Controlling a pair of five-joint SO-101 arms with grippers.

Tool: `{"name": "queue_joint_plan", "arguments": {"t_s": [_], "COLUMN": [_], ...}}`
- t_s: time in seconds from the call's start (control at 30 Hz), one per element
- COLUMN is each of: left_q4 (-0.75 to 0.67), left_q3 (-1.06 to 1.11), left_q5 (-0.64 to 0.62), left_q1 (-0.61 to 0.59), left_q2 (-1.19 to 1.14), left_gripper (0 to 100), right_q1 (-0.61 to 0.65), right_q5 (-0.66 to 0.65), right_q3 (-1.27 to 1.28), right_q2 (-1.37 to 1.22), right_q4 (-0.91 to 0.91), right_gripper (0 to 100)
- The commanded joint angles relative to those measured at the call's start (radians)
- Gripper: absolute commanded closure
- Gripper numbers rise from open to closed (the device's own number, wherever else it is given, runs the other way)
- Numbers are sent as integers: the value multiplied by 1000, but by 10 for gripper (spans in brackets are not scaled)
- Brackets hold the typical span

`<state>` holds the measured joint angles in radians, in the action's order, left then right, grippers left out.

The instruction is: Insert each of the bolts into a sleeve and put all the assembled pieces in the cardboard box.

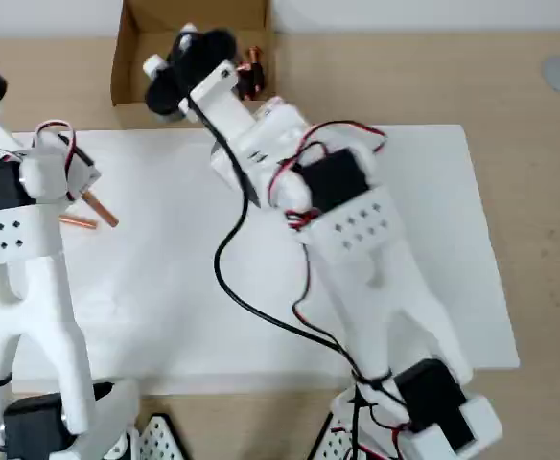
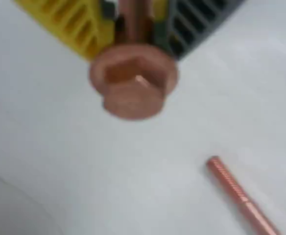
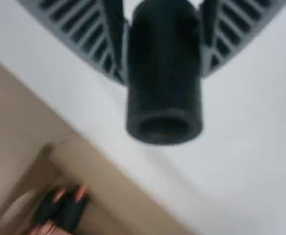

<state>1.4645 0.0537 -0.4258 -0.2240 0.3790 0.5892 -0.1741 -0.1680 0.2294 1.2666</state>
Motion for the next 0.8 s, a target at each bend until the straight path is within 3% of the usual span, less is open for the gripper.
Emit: {"name": "queue_joint_plan", "arguments": {"t_s": [0.0, 0.27, 0.57, 0.7, 0.77], "left_q4": [2, -3, -34, -97, -155], "left_q3": [-63, -55, -40, 0, 46], "left_q5": [6, 8, 8, 8, 8], "left_q1": [26, 26, 69, 140, 180], "left_q2": [8, 10, 12, 50, 81], "left_gripper": [993, 993, 994, 994, 994], "right_q1": [-12, -15, -59, -108, -150], "right_q5": [9, 5, 8, 23, 94], "right_q3": [-133, 93, 872, 1053, 1096], "right_q2": [97, 361, 799, 894, 915], "right_q4": [48, -17, -598, -694, -697], "right_gripper": [988, 988, 988, 988, 988]}}
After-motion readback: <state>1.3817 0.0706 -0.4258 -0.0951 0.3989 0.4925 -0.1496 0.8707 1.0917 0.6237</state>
